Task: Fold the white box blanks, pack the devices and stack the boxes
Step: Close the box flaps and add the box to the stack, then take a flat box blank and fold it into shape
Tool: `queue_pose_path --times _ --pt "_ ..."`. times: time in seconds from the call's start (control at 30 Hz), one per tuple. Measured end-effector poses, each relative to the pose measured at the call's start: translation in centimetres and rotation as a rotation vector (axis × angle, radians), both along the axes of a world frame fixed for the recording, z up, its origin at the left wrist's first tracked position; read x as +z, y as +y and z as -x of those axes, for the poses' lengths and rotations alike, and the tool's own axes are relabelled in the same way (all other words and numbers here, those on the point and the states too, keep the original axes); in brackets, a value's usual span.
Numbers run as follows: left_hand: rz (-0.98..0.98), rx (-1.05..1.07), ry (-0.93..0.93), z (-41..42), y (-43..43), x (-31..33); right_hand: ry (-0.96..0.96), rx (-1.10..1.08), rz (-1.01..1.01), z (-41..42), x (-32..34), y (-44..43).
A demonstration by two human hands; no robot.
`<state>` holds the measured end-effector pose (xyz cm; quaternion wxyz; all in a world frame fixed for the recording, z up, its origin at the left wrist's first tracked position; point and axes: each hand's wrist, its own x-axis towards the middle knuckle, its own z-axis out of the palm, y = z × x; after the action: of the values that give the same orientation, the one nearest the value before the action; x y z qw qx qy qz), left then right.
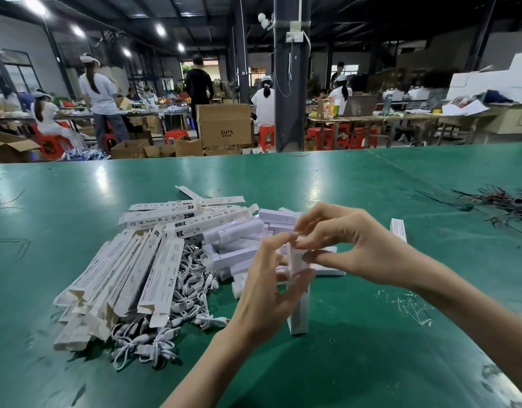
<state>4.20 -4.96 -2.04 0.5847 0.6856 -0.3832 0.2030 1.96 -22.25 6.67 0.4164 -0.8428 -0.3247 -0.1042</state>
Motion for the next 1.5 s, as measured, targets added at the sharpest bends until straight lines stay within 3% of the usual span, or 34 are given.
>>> queue_pose_path --times 0.1,0.17,0.23,0.37,0.57,0.87,0.97,1.07,1.2,1.3,1.37,1.5 --pt "-0.015 0.011 0.027 0.0 0.2 -0.3 0.128 0.014 -0.165 0.4 -3.5 0.7" --pt "0.109 0.016 0.192 -0.1 0.4 0.0 0.191 -0.041 -0.353 0.9 -6.2 1.5" --pt "0.260 0.037 0.309 -0.4 0.6 0.4 0.307 -0.104 -0.400 1.2 -8.5 2.1" --pt "0.373 0.011 0.417 -0.8 1.0 0.6 0.450 -0.118 -0.301 1.7 -10.2 3.4" --pt "0.553 -0.036 0.623 -1.3 0.9 0.7 0.392 -0.193 -0.130 1.4 -9.2 3.2" --pt "0.696 -0.004 0.710 -1.9 1.3 1.3 0.361 -0.190 -0.022 0.3 -7.9 1.9" --pt "0.549 0.109 0.686 -2.3 1.9 0.9 0.287 -0.356 -0.060 -1.6 -7.2 0.3" --pt "0.302 0.334 0.603 -3.0 3.1 0.7 0.060 -0.753 -0.064 -4.8 -6.9 -3.4" --pt "-0.138 0.673 0.411 -4.4 4.8 0.2 0.101 -1.191 0.255 -7.3 -8.6 -9.0" --pt "-0.500 0.743 0.315 -4.7 5.3 -0.7 0.133 -1.286 0.516 -7.4 -10.8 -10.1" --pt "-0.671 0.770 0.280 -4.7 5.2 -1.3 0.161 -1.277 0.557 -7.5 -11.4 -9.9" --pt "-0.772 0.830 0.225 -4.8 5.2 -1.9 0.242 -1.147 0.643 -7.8 -12.6 -9.1"
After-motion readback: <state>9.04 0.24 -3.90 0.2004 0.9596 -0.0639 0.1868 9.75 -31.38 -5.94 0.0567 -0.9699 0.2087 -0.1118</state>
